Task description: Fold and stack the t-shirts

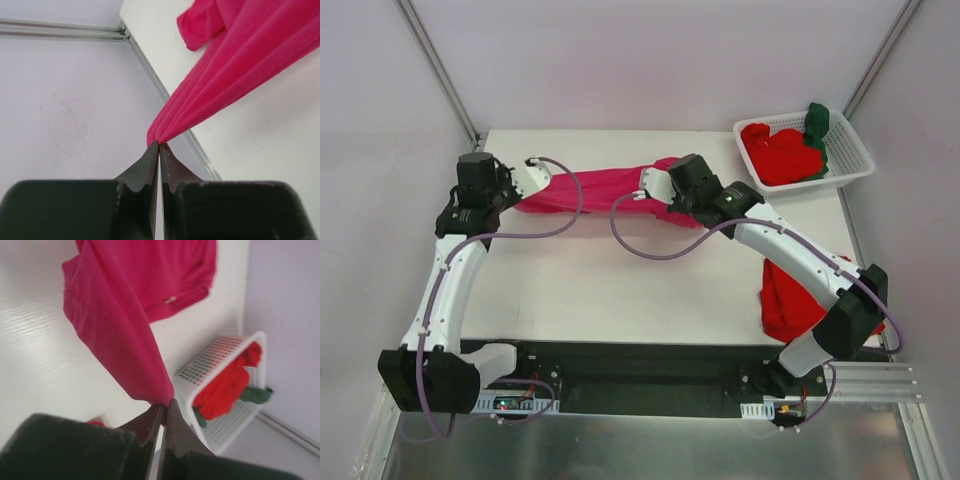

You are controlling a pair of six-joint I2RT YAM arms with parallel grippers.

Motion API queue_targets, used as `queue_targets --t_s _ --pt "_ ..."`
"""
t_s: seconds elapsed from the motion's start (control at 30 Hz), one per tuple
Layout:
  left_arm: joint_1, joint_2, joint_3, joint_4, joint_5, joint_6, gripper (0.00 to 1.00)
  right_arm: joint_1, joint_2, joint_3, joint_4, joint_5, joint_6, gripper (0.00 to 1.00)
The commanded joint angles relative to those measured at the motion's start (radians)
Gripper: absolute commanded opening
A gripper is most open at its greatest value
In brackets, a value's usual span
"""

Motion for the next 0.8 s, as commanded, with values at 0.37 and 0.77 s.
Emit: queue_targets --t_s 0.37,0.77 --pt "-0.008 -0.366 -0.202 0.360 -0.054 0.081 0.00 0.006 -0.187 0.073 0.610 0.300 -0.441 0.01" --pt "-0.008 -0.498 -0.207 0.673 -0.027 0.169 0.00 0.106 -0.264 0.076 1.028 0.277 -0.889 0.01"
